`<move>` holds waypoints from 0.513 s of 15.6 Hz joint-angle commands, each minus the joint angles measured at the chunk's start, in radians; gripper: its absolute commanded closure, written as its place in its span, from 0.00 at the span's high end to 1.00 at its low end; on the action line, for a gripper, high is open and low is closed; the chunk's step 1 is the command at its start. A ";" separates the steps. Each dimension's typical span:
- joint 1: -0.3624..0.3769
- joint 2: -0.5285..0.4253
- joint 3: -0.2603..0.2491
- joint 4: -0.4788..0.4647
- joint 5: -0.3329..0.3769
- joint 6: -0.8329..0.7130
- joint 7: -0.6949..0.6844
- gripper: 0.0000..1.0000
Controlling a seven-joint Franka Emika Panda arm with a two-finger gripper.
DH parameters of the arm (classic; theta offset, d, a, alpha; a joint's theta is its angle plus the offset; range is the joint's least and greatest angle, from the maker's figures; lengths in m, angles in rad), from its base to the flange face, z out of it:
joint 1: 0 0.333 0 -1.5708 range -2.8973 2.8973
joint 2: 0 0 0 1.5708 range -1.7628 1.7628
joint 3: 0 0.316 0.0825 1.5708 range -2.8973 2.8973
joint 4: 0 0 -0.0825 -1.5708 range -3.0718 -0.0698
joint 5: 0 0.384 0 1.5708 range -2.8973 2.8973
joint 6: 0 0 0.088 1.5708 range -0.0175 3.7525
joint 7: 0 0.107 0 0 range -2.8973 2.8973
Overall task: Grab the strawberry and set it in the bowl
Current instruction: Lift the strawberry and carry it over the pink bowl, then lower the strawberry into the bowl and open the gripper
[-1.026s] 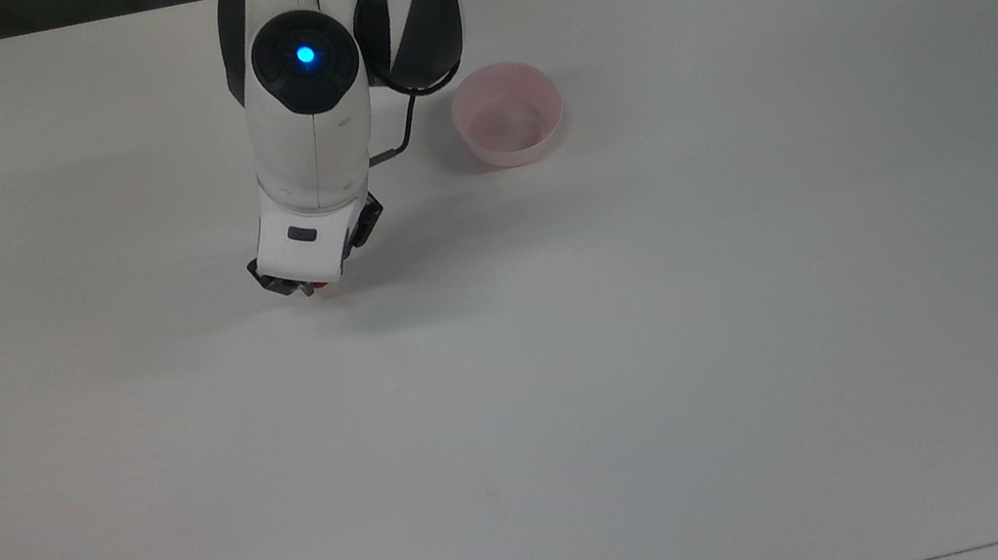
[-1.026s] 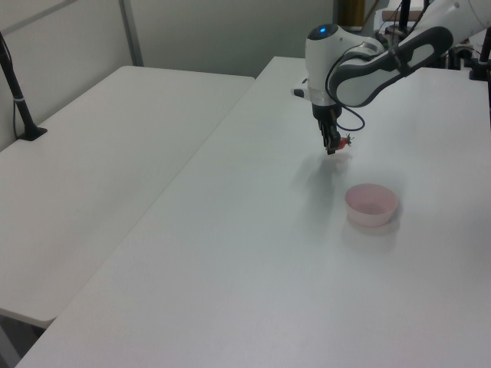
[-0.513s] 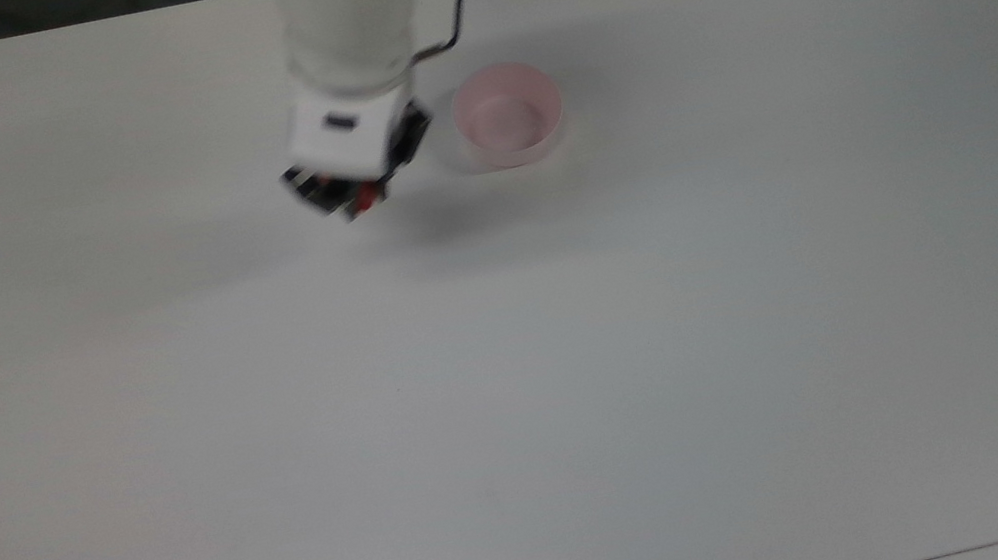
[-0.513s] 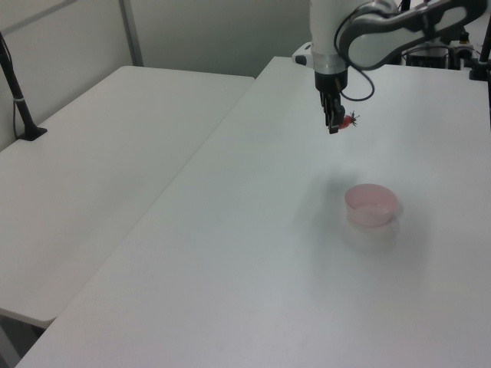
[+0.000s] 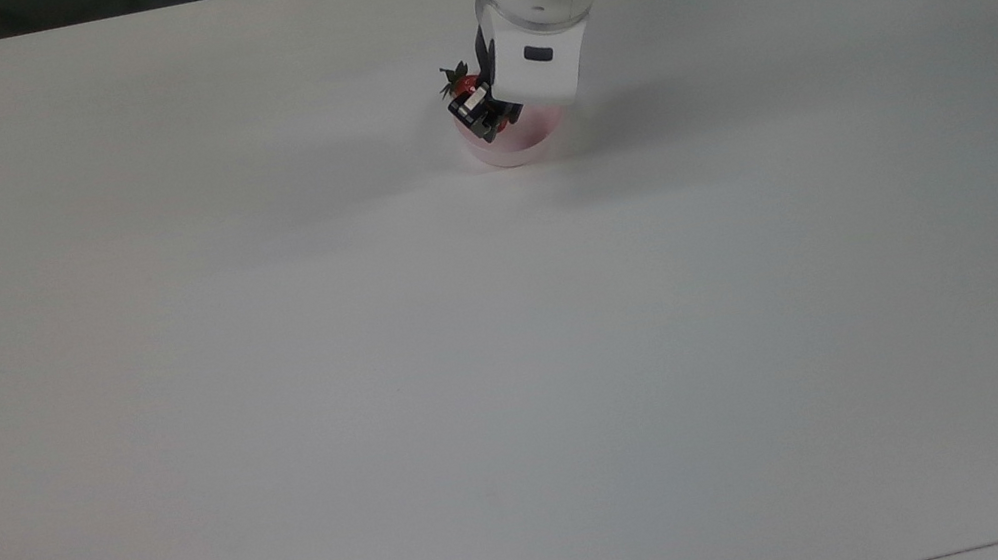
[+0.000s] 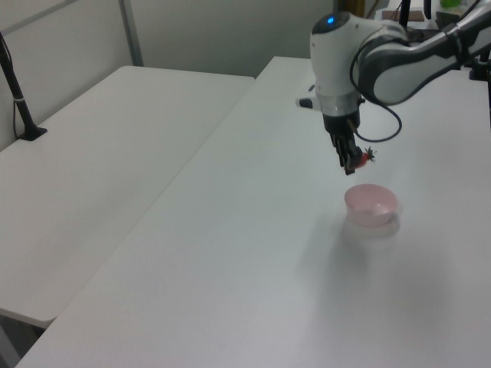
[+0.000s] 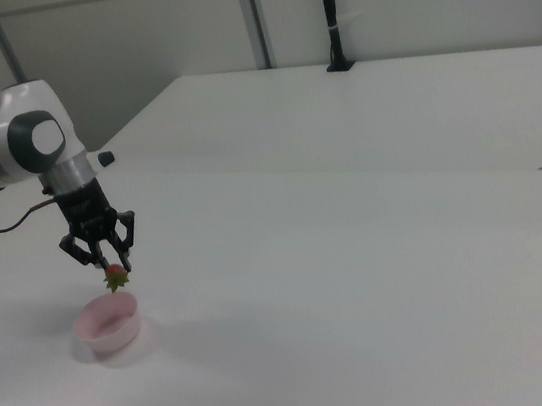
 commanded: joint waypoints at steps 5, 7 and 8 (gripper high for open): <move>0.011 -0.026 0.003 -0.072 0.016 -0.002 0.085 1.00; 0.010 -0.032 0.008 -0.055 0.016 -0.023 0.188 1.00; -0.010 -0.049 0.044 -0.037 0.016 -0.034 0.269 1.00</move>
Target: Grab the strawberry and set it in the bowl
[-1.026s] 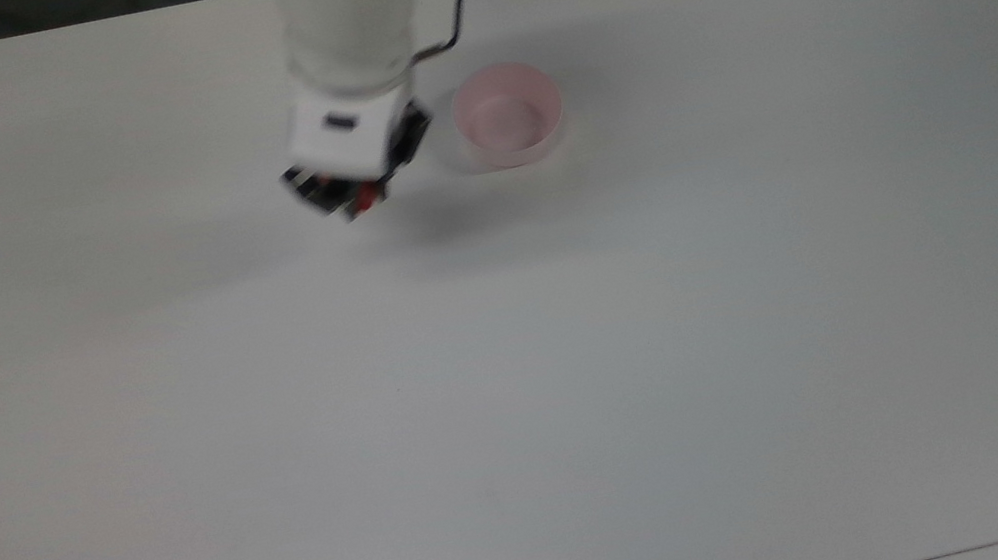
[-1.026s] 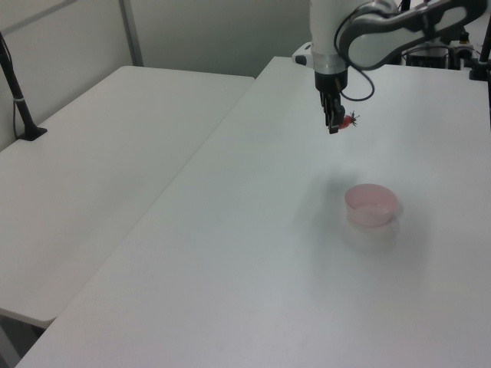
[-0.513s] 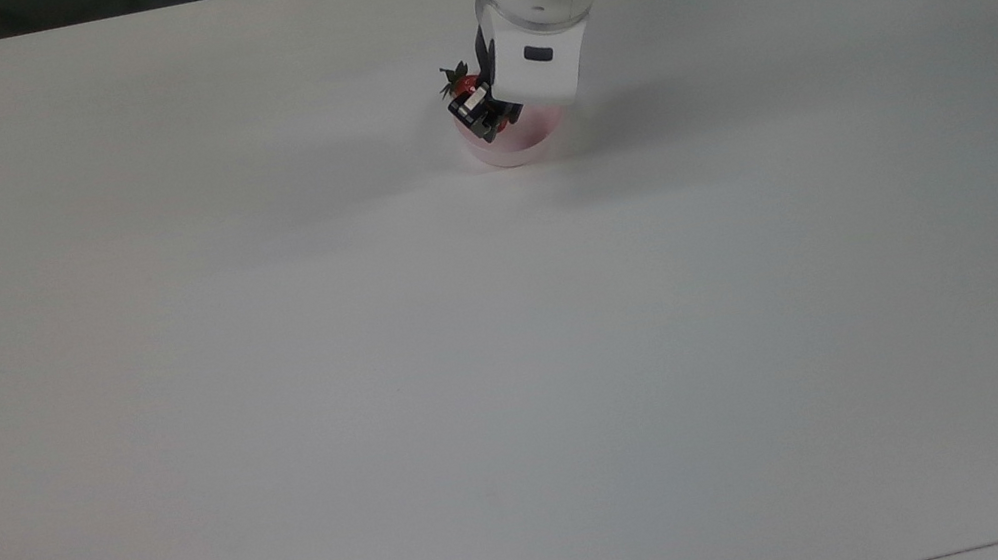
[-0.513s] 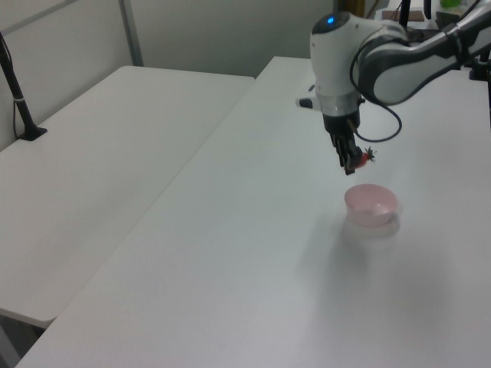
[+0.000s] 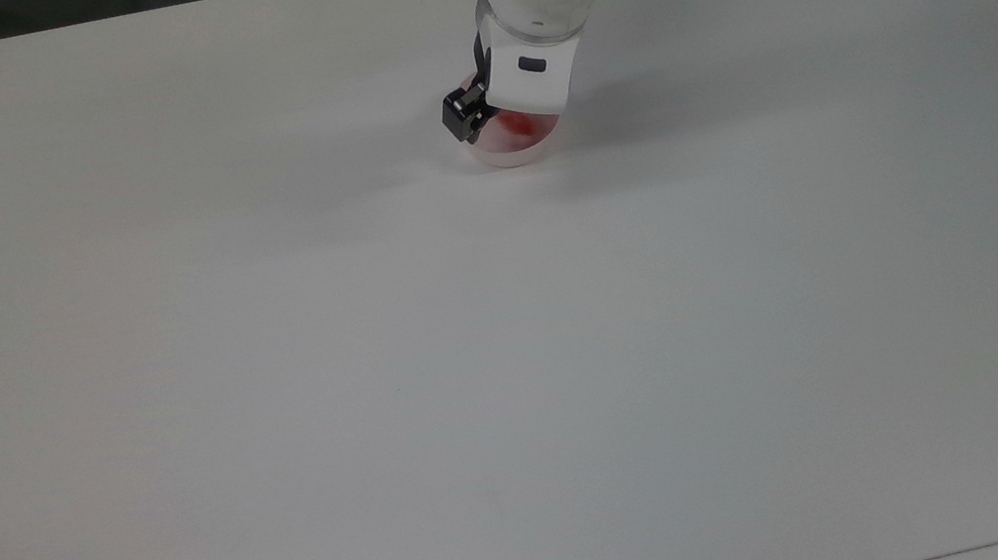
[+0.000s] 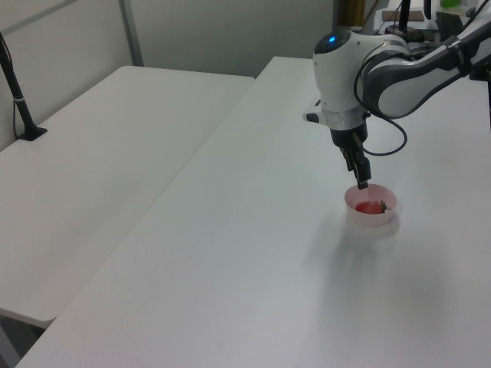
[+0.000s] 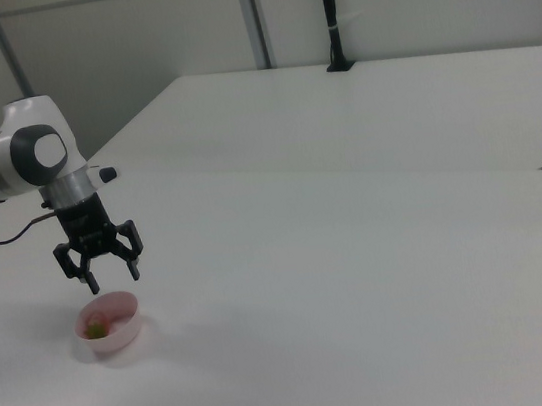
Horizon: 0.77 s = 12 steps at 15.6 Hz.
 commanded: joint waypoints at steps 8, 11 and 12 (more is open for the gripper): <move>-0.458 -0.208 0.355 0.078 0.008 -0.155 0.369 1.00; -0.495 -0.206 0.346 0.118 0.011 -0.152 0.370 1.00; -0.510 -0.206 0.346 0.118 0.011 -0.144 0.370 1.00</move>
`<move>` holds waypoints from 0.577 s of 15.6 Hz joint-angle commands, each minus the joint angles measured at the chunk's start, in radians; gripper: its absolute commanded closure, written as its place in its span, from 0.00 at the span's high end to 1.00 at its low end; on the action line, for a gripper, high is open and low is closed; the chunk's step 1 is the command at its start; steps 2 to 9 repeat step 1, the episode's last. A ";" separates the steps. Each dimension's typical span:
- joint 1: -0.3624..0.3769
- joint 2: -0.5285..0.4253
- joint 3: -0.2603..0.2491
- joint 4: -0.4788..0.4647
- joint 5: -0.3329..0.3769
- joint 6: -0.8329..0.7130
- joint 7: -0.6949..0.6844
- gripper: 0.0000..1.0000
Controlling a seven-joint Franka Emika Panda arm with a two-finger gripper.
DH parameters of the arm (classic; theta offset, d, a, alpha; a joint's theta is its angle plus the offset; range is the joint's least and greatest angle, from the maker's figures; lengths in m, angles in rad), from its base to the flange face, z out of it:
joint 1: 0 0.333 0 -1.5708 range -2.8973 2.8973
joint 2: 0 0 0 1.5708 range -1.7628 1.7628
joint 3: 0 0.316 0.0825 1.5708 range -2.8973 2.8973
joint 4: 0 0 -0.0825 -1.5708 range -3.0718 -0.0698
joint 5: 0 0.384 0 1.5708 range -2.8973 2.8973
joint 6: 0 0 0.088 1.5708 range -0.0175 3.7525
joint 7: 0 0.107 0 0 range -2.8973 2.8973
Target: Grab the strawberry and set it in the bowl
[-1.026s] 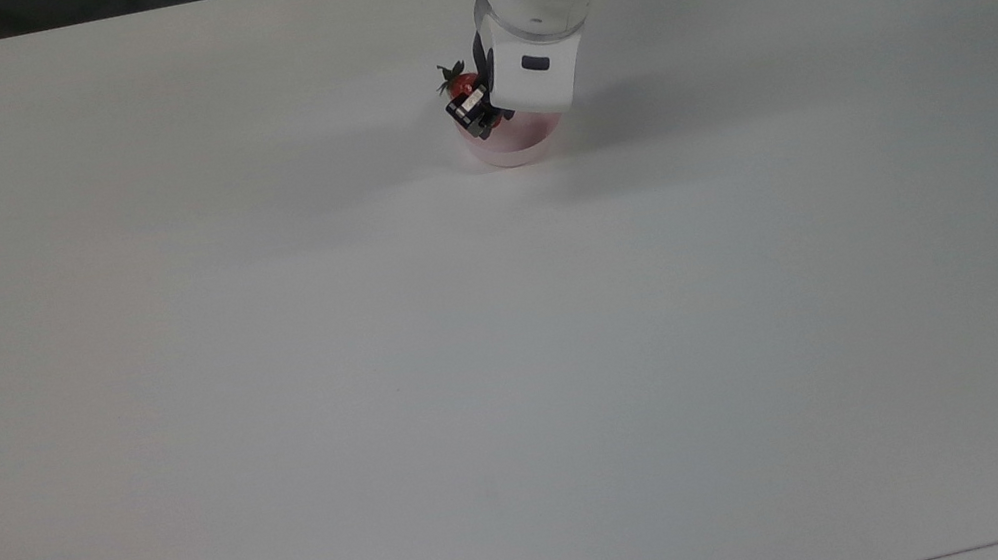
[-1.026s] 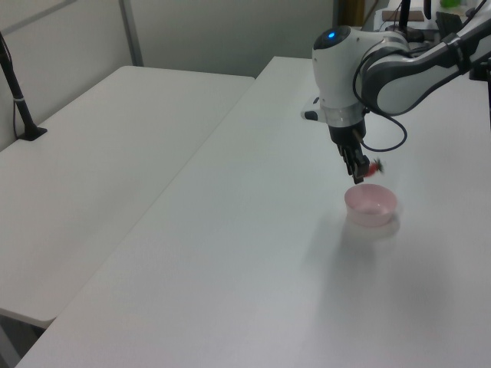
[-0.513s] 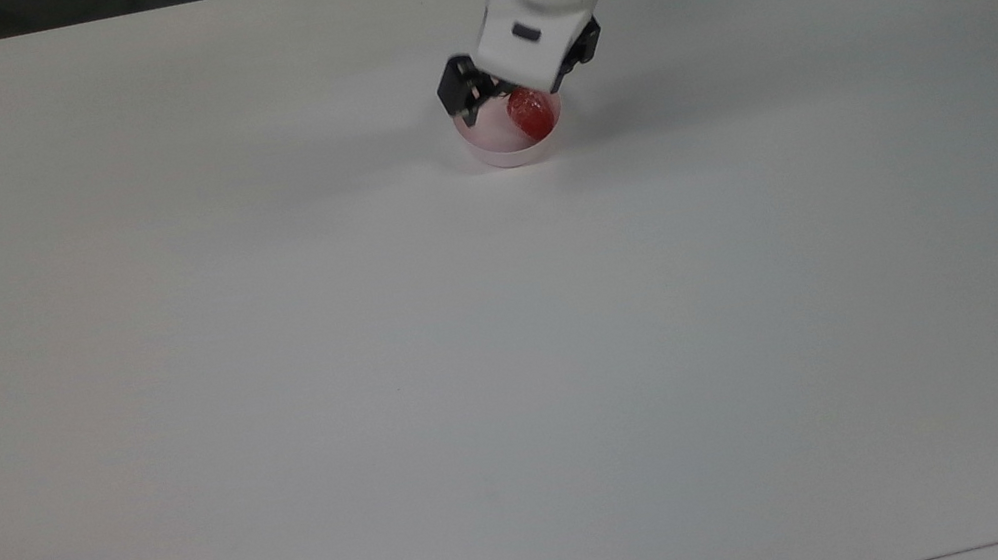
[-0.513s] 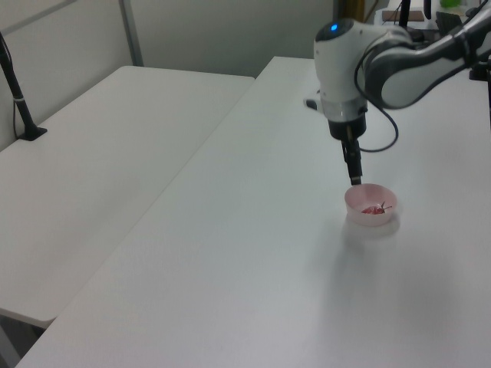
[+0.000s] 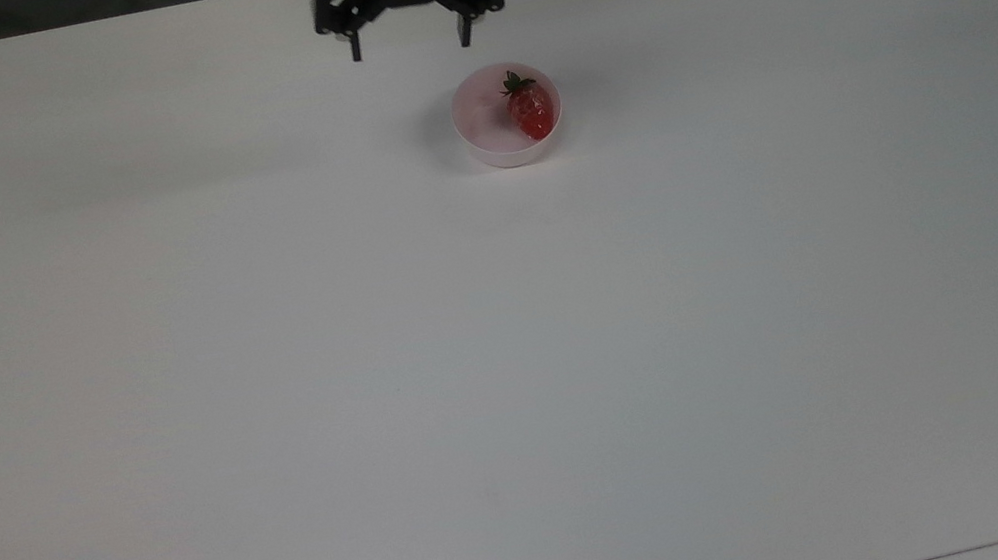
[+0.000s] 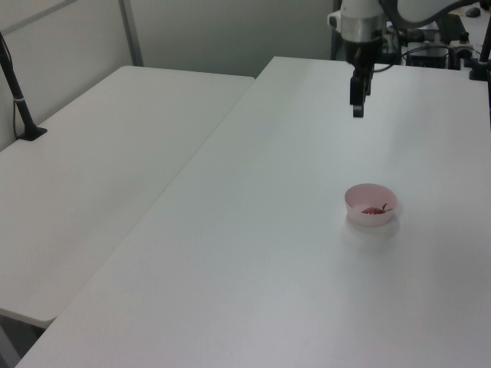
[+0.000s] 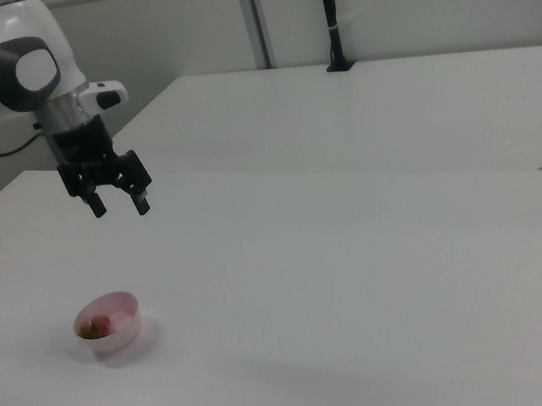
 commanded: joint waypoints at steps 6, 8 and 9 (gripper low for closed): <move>-0.050 -0.003 0.016 0.013 0.012 -0.005 0.023 1.00; -0.050 -0.003 0.016 0.013 0.012 -0.005 0.023 1.00; -0.050 -0.003 0.016 0.013 0.012 -0.005 0.023 1.00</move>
